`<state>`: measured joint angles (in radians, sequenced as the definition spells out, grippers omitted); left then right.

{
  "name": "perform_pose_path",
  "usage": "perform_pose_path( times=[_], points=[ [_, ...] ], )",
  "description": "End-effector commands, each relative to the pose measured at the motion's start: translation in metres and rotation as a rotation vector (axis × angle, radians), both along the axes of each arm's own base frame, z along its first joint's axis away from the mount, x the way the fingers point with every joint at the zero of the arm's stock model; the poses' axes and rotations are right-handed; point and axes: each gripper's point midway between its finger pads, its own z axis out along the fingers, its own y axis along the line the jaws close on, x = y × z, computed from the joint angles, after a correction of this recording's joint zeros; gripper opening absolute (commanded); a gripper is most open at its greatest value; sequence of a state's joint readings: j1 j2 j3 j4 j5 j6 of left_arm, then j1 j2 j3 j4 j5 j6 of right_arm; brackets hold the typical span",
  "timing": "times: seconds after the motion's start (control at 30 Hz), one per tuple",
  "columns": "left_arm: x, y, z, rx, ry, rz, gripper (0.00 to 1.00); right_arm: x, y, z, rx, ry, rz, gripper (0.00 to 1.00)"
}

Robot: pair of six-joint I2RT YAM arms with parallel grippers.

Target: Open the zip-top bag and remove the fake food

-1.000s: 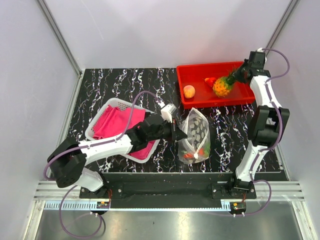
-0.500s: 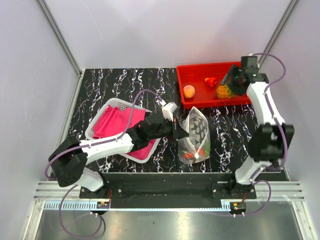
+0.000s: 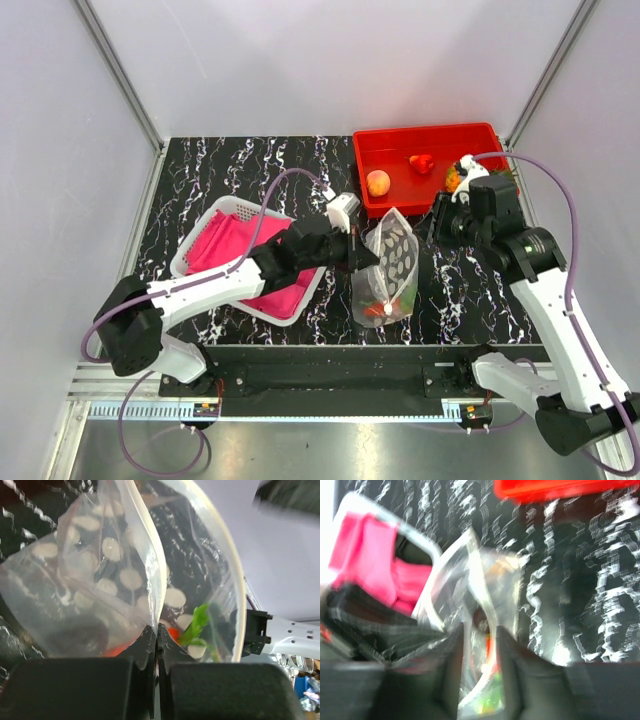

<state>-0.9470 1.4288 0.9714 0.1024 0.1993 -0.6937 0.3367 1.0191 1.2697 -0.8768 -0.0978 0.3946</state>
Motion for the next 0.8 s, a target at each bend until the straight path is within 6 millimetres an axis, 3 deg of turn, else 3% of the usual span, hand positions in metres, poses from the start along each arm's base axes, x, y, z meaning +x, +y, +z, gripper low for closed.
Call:
perform_pose_path(
  times=[0.0,0.17,0.27,0.4,0.5,0.6,0.77],
  points=[
    [0.006,-0.007,0.033,-0.009,-0.090,-0.039,0.00,-0.032,0.030,0.008,0.103,0.029,0.212,0.30],
    [0.007,-0.011,0.034,0.006,-0.089,-0.057,0.00,-0.031,0.050,0.008,0.154,0.087,0.285,0.16],
    [0.009,-0.013,0.033,0.014,-0.090,-0.056,0.00,-0.032,0.053,-0.008,0.138,0.146,0.275,0.14],
    [0.013,-0.013,0.033,0.017,-0.096,-0.044,0.00,-0.032,0.061,-0.055,0.119,0.284,0.257,0.18],
    [0.015,-0.013,0.032,0.018,-0.098,-0.040,0.00,-0.043,0.068,-0.102,0.106,0.391,0.231,0.20],
    [0.015,-0.010,0.031,0.029,-0.104,-0.032,0.00,-0.052,0.073,-0.121,0.127,0.427,0.231,0.23],
    [0.019,-0.006,0.016,0.054,-0.086,-0.030,0.00,-0.064,0.083,-0.118,0.225,0.400,0.266,0.33]
  ],
)
